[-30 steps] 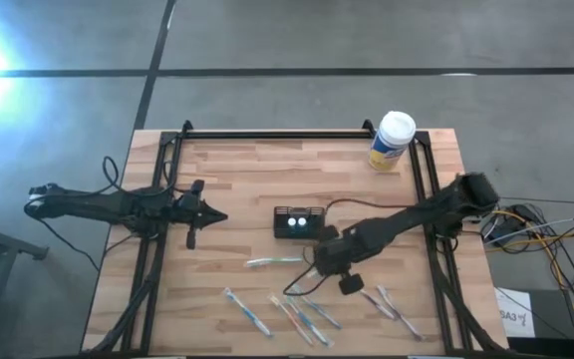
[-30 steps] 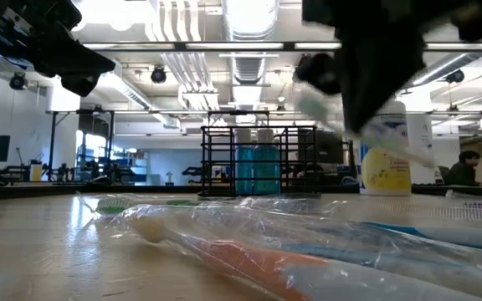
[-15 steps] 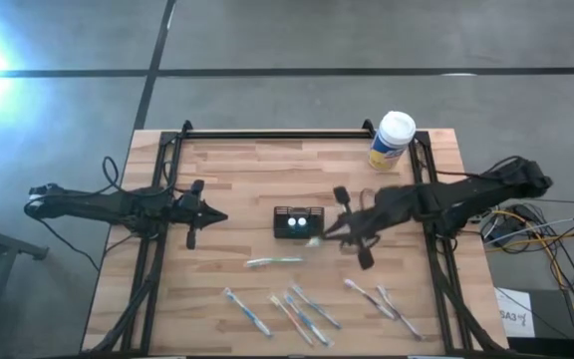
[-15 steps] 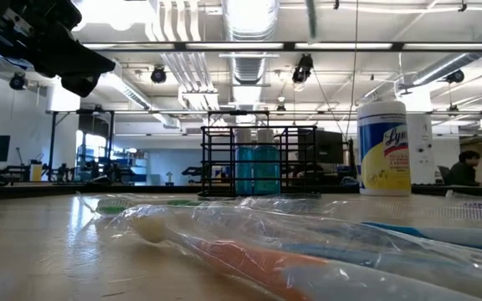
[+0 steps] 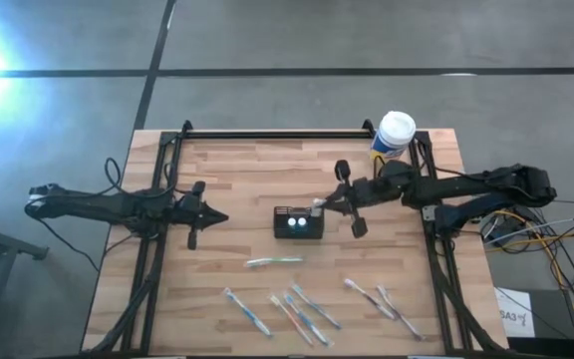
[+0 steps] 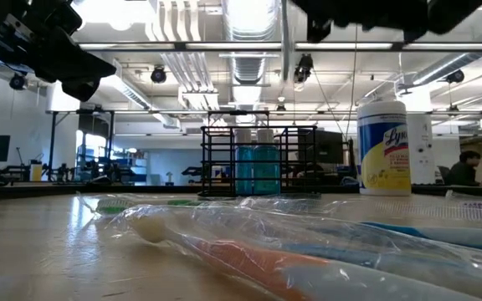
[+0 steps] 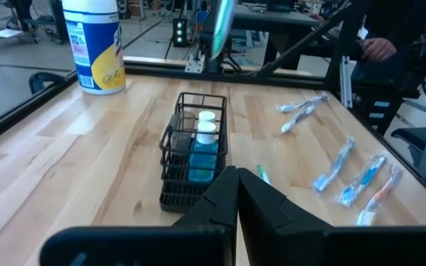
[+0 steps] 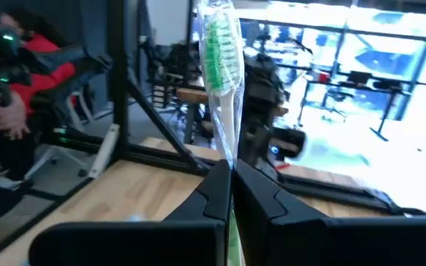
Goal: Pick & Place toothbrushing station
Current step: Put the green toothbrush into the black organizer
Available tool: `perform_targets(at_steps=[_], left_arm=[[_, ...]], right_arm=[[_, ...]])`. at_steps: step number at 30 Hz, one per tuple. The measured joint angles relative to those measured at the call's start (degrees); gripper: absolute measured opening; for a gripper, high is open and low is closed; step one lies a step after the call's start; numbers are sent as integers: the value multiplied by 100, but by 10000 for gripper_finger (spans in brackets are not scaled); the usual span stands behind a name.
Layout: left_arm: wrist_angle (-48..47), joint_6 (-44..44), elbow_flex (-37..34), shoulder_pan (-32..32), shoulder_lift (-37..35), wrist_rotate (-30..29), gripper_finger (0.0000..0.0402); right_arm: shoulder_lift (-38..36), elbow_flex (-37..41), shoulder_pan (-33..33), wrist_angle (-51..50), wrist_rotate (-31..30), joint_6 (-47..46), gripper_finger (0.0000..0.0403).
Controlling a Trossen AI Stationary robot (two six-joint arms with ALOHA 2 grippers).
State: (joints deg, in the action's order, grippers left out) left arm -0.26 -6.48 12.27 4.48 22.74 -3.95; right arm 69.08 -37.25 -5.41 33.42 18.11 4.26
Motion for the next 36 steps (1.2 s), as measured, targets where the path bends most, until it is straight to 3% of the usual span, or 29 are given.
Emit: perform_targets(at_steps=[13,36], left_arm=[[-3,18,-32,1,-9,0,11],[25,2,-32,-1,-11,2,11]], right_arm=[[164,1247,-387,1598,-297,-510,8],[2496,1868,-387,4255,-780,-991,8]])
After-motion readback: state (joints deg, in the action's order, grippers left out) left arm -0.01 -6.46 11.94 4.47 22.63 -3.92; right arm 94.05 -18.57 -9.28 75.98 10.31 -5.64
